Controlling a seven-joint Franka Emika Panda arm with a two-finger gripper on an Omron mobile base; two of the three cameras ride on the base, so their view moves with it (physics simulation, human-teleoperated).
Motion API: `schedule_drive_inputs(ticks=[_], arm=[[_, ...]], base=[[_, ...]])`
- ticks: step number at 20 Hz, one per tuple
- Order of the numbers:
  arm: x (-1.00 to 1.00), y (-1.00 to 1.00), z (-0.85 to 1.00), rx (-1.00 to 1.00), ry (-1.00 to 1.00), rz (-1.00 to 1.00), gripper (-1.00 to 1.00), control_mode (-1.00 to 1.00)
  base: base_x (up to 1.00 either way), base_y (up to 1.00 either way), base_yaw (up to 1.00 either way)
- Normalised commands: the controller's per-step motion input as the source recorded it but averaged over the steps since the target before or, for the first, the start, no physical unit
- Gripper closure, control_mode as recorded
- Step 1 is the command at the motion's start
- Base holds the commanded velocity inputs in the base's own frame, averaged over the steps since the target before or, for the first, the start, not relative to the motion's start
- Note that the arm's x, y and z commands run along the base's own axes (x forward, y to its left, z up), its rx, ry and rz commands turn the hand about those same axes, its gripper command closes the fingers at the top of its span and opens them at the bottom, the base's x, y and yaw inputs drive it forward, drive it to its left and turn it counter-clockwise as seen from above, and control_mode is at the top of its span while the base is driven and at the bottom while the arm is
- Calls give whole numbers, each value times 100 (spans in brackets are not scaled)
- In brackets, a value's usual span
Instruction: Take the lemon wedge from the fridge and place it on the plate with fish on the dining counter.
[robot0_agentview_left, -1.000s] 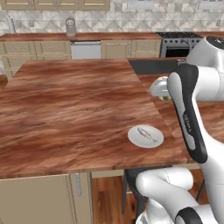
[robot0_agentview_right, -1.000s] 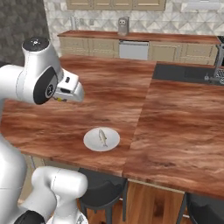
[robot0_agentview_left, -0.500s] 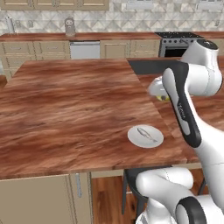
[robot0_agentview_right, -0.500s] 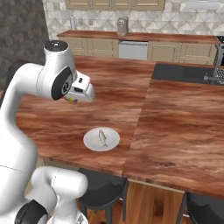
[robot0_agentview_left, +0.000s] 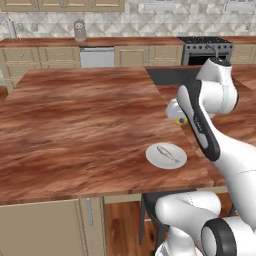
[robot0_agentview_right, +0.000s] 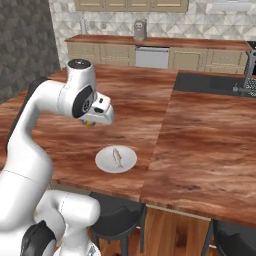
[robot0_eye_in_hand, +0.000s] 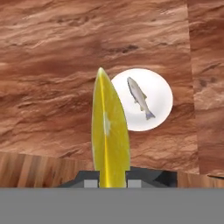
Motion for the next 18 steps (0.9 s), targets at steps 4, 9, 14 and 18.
schedule_drive_inputs(ticks=[4, 9, 14, 18], arm=[[-10, 1, -51, -2, 10, 2, 100, -100], [6, 6, -25, -4, 5, 0, 100, -100], [32, 12, -37, -13, -6, 0, 100, -100], [44, 24, -38, -16, -10, 0, 100, -100]], base=[[0, 0, 0], [0, 0, 0], [0, 0, 0], [0, 0, 0]])
